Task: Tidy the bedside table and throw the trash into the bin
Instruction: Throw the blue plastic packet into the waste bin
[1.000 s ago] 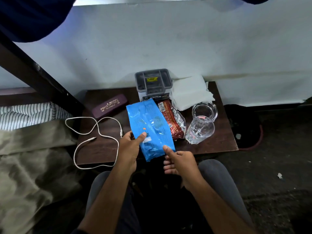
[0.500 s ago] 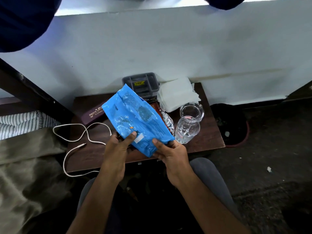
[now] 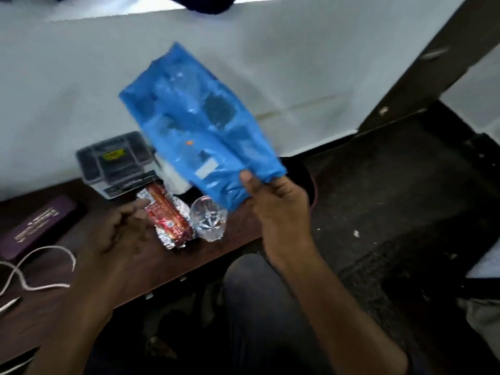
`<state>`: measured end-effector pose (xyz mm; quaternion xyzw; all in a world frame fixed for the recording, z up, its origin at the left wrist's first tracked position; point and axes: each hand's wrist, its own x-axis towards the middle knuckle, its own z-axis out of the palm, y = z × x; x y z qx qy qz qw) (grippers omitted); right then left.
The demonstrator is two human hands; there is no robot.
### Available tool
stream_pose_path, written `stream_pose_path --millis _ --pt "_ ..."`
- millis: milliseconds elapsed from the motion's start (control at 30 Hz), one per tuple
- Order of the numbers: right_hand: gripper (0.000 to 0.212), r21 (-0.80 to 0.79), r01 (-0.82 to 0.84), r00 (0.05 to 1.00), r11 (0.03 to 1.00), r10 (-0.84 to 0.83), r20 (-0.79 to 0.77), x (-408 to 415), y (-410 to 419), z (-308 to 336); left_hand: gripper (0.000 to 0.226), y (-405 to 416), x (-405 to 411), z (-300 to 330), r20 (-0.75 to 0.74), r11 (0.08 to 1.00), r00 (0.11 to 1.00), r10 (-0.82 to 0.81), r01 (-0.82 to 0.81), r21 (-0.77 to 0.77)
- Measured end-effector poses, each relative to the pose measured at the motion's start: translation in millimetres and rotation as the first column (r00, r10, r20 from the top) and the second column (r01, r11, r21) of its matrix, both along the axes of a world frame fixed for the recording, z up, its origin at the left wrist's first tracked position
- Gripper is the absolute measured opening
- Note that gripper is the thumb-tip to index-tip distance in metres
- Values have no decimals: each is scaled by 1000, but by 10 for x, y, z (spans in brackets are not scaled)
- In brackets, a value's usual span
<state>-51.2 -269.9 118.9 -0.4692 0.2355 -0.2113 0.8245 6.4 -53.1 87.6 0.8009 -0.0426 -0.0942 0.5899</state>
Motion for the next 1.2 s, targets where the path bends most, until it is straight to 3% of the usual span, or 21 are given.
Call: stream_pose_path --millis 100,200,267,400,500,667,900,1067,1200 --pt "23 -87 162 987 983 -160 23 -180 -660 -36 27 -135 121 19 116 978 986 -123 101 181" --pt "15 -248 274 948 929 -304 -90 -347 -1306 -361 39 -237 309 -93 152 944 967 -206 156 292" --pt "8 -398 277 904 875 -377 -201 -382 -1525 -645 44 -97 375 -166 151 928 964 -219 158 337" --pt "17 -579 189 782 793 -478 -400 -231 -1956 -1361 50 12 504 -515 102 910 979 -178 124 395" --pt "18 -586 66 708 808 -451 -543 9 -2079 -1757 57 80 598 -699 61 899 984 -167 126 419" --pt "31 -649 -7 661 761 -483 -574 323 -2062 -2080 50 -227 768 -643 121 871 967 -224 143 470" --pt "28 -647 -132 598 751 -461 -656 366 -2033 -2394 28 -1476 519 -38 298 833 828 -475 314 456" --pt "20 -642 -253 586 724 -413 -697 428 -2112 -2536 28 -2105 210 -49 175 722 745 -644 516 461" --pt "15 -608 -296 587 736 -362 -724 473 -2112 -2591 42 -2432 45 -366 62 607 677 -733 610 509"
